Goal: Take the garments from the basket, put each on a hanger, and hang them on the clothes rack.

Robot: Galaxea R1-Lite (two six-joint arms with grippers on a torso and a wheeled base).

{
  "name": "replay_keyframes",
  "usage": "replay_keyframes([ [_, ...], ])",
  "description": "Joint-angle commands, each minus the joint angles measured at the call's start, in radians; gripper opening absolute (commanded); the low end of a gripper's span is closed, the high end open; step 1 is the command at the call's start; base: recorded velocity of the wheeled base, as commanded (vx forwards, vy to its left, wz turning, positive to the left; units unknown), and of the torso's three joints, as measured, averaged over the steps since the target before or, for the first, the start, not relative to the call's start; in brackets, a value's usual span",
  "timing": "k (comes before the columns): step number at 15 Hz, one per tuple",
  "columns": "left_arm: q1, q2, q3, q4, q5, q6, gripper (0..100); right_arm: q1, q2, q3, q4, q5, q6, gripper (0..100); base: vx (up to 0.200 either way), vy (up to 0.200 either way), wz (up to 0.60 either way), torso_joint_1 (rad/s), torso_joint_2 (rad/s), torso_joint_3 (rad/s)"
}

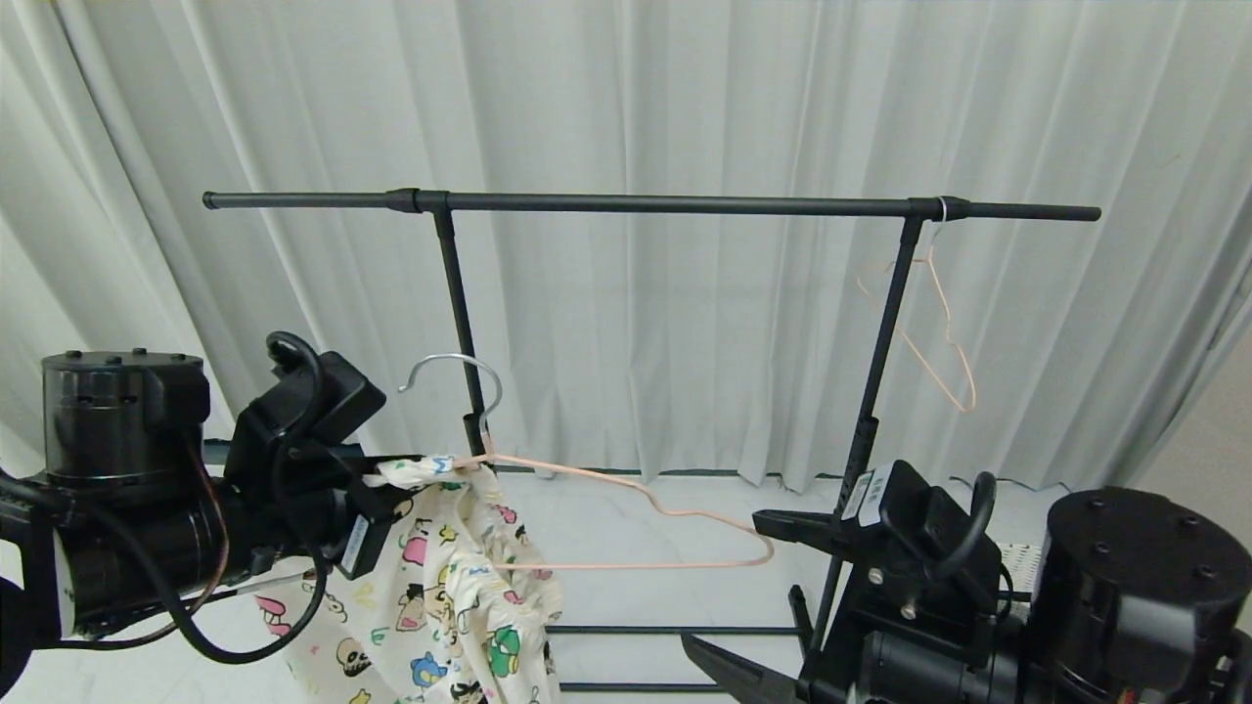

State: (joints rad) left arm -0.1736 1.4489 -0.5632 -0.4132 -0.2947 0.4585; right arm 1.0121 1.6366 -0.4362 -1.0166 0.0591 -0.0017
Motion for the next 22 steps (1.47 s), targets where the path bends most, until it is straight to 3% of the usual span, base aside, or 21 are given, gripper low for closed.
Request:
replay_keyframes([
  [1,0.003,0.041,-0.001,0.001,0.006,-0.004,0,0.003,-0.017,0.001,-0.002,-0.001,-0.001,100,0.0,0.0,0.0,0.0,0.0,0.0],
  [5,0.028,0.048,-0.004,0.001,0.072,-0.047,0,-0.006,0.002,0.005,-0.002,-0.002,0.006,100,0.0,0.0,0.0,0.0,0.0,0.0],
  [7,-0.007,0.024,-0.032,0.001,0.072,-0.17,0,-0.004,0.057,-0.001,-0.002,-0.001,0.014,100,0.0,0.0,0.0,0.0,0.0,0.0],
  [8,-0.007,0.024,-0.032,0.001,0.072,-0.17,0,-0.004,0.057,-0.001,-0.002,-0.001,0.014,100,0.0,0.0,0.0,0.0,0.0,0.0],
  [9,-0.053,0.005,-0.047,0.001,0.074,-0.221,0,0.002,0.144,-0.033,-0.002,-0.001,0.094,100,0.0,0.0,0.0,0.0,0.0,0.0],
  [11,-0.089,-0.013,-0.049,0.001,0.074,-0.235,0,0.013,0.243,-0.124,-0.002,-0.024,0.215,100,0.0,0.0,0.0,0.0,0.0,0.0],
  [15,-0.164,-0.036,-0.073,0.001,0.088,-0.342,0,0.049,0.401,-0.268,-0.004,-0.279,0.402,100,0.0,0.0,0.0,0.0,0.0,0.0],
  [18,-0.185,-0.035,-0.073,0.001,0.111,-0.343,0,0.056,0.427,-0.302,-0.005,-0.315,0.419,100,0.0,0.0,0.0,0.0,0.0,0.0],
  [22,-0.199,-0.042,-0.075,0.001,0.112,-0.347,0,0.057,0.485,-0.296,-0.004,-0.44,0.416,100,0.0,0.0,0.0,0.0,0.0,0.0],
])
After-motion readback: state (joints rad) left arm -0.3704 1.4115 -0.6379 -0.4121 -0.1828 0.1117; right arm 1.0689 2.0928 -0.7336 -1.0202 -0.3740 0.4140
